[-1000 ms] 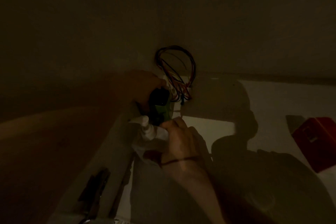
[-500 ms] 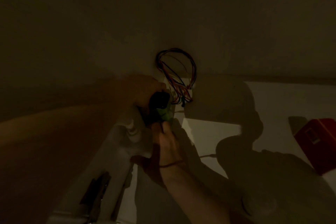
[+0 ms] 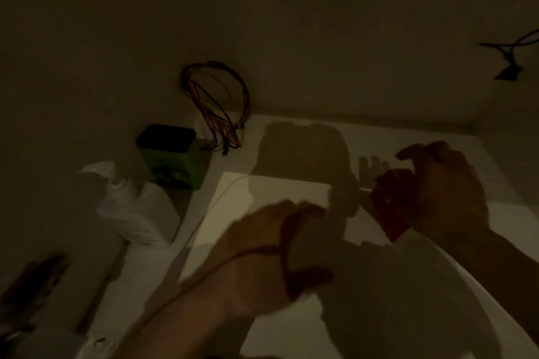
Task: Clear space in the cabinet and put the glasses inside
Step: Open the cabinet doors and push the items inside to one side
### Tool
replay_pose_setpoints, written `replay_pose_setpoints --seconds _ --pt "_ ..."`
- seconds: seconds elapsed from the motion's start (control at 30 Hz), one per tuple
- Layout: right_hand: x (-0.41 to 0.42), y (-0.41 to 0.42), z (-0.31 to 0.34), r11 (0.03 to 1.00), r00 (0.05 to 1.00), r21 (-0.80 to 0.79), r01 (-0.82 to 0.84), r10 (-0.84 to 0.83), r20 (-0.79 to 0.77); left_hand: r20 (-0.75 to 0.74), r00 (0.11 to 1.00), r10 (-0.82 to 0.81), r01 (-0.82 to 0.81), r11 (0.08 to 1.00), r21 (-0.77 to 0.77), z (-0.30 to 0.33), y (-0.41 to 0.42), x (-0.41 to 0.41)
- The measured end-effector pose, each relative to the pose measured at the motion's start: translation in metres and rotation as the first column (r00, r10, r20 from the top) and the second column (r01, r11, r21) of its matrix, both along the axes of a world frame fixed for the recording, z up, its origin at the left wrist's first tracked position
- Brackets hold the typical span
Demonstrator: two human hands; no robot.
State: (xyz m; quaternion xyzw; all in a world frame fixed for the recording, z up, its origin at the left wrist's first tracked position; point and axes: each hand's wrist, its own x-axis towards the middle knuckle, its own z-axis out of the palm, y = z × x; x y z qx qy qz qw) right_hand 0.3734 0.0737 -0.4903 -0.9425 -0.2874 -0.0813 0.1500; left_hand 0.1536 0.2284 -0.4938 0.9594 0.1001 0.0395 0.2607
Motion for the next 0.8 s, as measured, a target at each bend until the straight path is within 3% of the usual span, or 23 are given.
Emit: replay_pose_setpoints --seconds 0.13,0.23,0.43,0.57,0.63,0.8 --pt "0.017 -0.036 -0.016 0.953 0.954 -0.258 0.16 -0.217 -0.209 0.001 1.0 -0.031 0.031 0.999 -0.032 -0.047 -0.035 -0.011" --pt "0.017 -0.047 -0.036 0.963 0.919 -0.208 0.174 -0.234 -0.317 0.036 0.999 0.033 -0.035 0.998 0.054 -0.065 -0.047 -0.009" --pt "0.005 -0.04 -0.045 0.997 0.951 0.034 0.069 -0.055 -0.304 0.076 0.986 0.148 -0.146 0.989 -0.031 -0.058 -0.039 -0.021" --pt "-0.032 -0.01 -0.039 0.959 0.909 0.25 -0.132 0.218 -0.357 0.088 0.954 0.288 -0.289 0.957 -0.003 -0.043 -0.024 -0.042" --pt "-0.053 0.018 -0.038 0.954 0.894 0.225 -0.201 0.272 -0.355 0.101 0.924 0.368 -0.372 0.928 0.022 -0.04 -0.008 -0.058" --pt "-0.093 0.087 -0.042 0.902 0.791 0.257 -0.347 0.429 -0.437 -0.034 0.844 0.535 -0.532 0.844 0.076 -0.042 0.035 -0.107"
